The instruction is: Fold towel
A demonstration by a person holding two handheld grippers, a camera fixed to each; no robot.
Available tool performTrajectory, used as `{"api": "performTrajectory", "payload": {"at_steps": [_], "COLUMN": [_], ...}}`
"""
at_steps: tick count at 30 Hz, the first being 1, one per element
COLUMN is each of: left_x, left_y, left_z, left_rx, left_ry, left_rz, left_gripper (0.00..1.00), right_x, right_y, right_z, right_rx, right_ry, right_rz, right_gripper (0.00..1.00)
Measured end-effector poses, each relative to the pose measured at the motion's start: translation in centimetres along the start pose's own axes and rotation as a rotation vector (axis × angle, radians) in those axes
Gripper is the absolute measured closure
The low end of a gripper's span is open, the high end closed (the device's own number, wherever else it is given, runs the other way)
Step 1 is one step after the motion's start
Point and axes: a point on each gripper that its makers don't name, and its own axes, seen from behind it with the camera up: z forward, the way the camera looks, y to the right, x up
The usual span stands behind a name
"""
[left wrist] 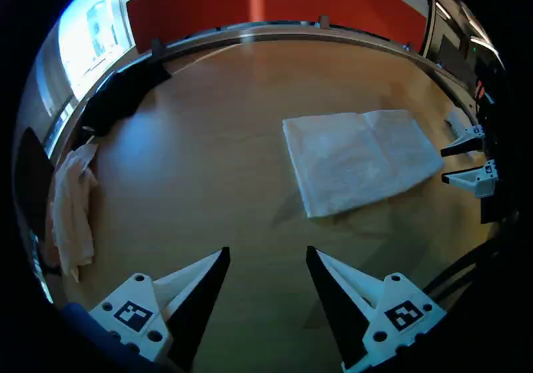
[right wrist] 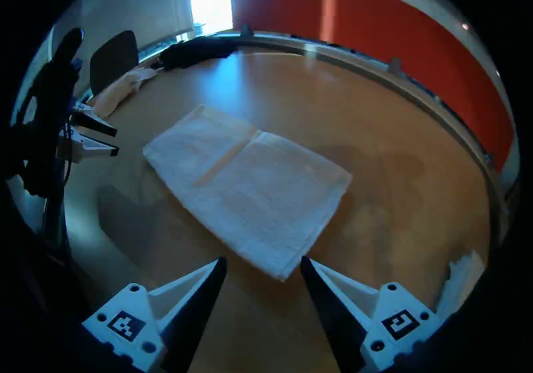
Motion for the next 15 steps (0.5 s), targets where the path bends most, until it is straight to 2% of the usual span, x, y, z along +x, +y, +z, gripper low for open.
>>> {"api": "performTrajectory", "payload": {"at_steps": [7,11,15], "left_x": [-2.2,-2.9,-3.4], "left_y": [-1.6,-2.1,-2.4], "left_z": [-1.6,-2.2,-2.7], "left_rx": [0.032,0.043,0.048], "left_ry": [-0.013,-0.016,-0.019], "left_rz": [-0.043,-0.060,-0.074], "left_gripper": [0.15,0.15,0.16], "right_x": [-0.3,-0.6,-1.1], "right_y": [0.4,0.8,1.1], "right_z": [0.2,0.1,0.0], "right_rx": [0.004,0.006,0.013], "right_ry": [-0.013,-0.021,-0.038], "right_rz": [-0.027,-0.034,-0.031], "right_gripper": [0.18,0.25,0.37]}}
